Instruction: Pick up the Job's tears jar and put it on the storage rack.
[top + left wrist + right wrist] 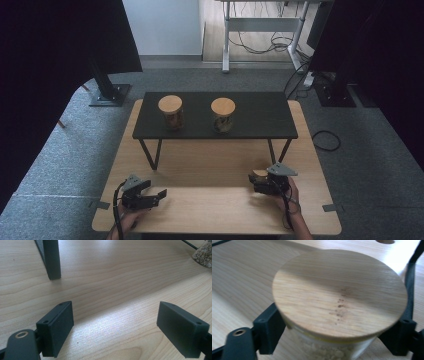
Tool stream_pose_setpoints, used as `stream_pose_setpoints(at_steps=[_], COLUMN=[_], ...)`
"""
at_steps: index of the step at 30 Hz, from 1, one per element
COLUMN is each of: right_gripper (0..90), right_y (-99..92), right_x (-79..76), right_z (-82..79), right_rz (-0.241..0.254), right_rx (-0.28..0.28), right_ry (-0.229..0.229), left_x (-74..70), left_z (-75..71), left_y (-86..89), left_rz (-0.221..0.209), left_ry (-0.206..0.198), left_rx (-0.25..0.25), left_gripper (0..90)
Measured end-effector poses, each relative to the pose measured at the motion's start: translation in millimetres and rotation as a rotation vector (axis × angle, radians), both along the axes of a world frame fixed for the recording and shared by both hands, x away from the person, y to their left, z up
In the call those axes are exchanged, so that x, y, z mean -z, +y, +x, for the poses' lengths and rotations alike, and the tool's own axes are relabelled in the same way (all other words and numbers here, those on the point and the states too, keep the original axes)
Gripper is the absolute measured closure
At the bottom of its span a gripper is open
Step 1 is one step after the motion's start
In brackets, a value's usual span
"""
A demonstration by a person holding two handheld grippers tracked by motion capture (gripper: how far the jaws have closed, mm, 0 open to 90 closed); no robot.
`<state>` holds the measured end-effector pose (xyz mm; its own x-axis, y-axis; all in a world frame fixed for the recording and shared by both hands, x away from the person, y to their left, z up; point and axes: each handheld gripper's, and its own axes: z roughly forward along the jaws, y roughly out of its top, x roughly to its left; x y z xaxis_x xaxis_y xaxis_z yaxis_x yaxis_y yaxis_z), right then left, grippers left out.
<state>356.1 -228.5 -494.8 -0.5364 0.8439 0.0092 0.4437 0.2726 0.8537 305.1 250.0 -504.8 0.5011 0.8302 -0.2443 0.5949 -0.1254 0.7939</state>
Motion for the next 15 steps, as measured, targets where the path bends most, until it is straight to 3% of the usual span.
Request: stream_pose_setpoints(at_steps=[3,15], right_gripper=[23.9,24.5], right_y=[0.7,1.8], right_x=[-0.2,0.0], right_z=[0.6,-0.5], right_rz=[0.012,0.008], right_rx=[0.011,0.024], right_ry=[-0.004,-0.010], left_x=[0.0,0.0], left_z=[0.0,0.1], left_y=[-0.2,-0.9], left_rz=[0.002,0.006], left_ry=[0.000,0.002], left_rx=[0.001,0.004], left_gripper=[13.5,13.6])
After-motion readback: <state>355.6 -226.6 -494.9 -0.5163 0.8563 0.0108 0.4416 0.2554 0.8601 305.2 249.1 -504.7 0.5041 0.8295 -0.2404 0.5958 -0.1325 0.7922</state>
